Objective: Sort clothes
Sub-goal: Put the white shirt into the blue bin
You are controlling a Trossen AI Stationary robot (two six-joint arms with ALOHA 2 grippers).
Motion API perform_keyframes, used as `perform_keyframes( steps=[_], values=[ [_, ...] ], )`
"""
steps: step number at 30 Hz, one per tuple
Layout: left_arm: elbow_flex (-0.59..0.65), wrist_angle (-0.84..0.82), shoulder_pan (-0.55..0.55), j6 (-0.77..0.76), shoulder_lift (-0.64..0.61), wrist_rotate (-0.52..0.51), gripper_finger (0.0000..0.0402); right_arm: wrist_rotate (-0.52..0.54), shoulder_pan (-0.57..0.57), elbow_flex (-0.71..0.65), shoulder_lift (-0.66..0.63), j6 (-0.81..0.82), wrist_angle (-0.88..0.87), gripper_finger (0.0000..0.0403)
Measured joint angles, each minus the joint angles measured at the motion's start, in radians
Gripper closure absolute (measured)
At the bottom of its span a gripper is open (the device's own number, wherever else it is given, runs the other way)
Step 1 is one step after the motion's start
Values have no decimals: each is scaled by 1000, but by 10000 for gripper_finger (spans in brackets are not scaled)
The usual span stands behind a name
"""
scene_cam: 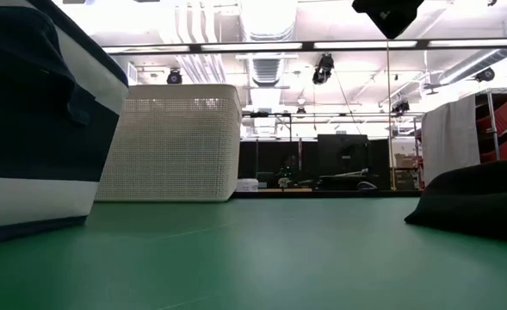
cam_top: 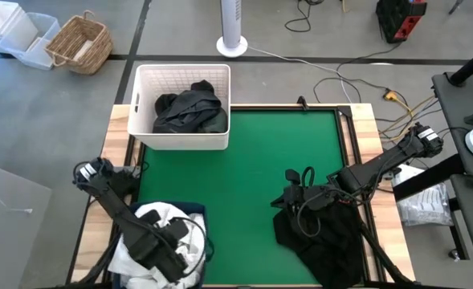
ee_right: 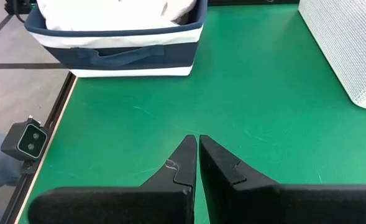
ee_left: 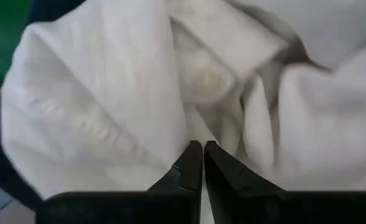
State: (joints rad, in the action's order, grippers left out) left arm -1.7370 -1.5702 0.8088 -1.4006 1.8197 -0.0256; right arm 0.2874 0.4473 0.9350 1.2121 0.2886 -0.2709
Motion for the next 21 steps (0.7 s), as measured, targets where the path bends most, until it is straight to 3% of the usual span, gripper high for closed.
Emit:
perform_keyframes(
  steps=[7,15,21],
  values=[
    [39,0,73,-131,-80,-35,401,0,0,-7,0,0,12,392],
    [287,-2,135,-301,-154,8,401,1,0,-8,0,0,20,392],
    [396,64,140,-319,-158,39,401,1,0,-8,0,0,21,392]
  ],
)
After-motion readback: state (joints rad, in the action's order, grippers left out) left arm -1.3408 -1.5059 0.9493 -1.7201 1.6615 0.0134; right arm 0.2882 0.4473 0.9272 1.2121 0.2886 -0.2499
